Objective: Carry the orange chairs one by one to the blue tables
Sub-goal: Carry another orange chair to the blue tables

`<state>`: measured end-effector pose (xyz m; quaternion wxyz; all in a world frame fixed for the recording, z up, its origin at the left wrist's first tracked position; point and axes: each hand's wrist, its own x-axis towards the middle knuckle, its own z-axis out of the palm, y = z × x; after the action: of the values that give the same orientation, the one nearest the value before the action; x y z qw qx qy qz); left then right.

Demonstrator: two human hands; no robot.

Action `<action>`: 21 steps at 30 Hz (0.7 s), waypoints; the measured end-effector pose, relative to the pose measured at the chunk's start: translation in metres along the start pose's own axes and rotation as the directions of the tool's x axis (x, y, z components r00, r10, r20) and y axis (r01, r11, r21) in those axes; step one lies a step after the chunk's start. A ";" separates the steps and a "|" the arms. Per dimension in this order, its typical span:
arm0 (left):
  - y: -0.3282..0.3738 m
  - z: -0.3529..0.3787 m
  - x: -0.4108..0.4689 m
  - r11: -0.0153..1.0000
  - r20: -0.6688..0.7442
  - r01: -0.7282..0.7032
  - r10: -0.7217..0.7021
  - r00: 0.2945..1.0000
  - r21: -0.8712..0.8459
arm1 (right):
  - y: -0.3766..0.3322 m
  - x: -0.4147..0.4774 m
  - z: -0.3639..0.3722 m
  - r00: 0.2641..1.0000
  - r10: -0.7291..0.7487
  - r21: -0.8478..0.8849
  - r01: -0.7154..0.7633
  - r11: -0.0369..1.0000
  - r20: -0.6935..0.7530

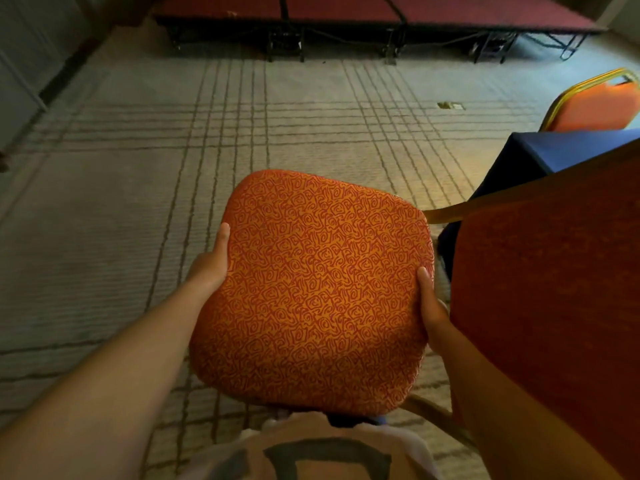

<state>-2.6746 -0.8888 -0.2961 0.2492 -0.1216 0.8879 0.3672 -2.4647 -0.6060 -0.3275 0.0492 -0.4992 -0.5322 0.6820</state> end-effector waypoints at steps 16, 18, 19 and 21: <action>0.266 0.055 0.276 0.999 0.037 0.038 -0.037 0.999 -0.027 | -0.241 0.318 0.092 1.000 -0.006 -0.067 0.006 0.998 -0.003; 0.296 0.061 0.302 0.999 0.030 0.045 -0.045 0.999 -0.001 | -0.265 0.349 0.098 1.000 0.006 -0.085 -0.003 0.996 0.025; 0.316 0.065 0.317 0.999 0.020 0.046 -0.047 0.999 0.017 | -0.277 0.368 0.102 0.999 0.011 -0.087 -0.007 0.996 0.038; 0.352 0.071 0.347 0.999 0.030 0.039 -0.040 0.999 0.036 | -0.293 0.399 0.107 0.998 0.031 -0.080 -0.027 0.996 0.048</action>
<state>-3.0833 -0.6032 -0.3154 0.2719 -0.1291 0.8878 0.3482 -2.8776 -0.3141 -0.3579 0.0064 -0.4914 -0.5525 0.6732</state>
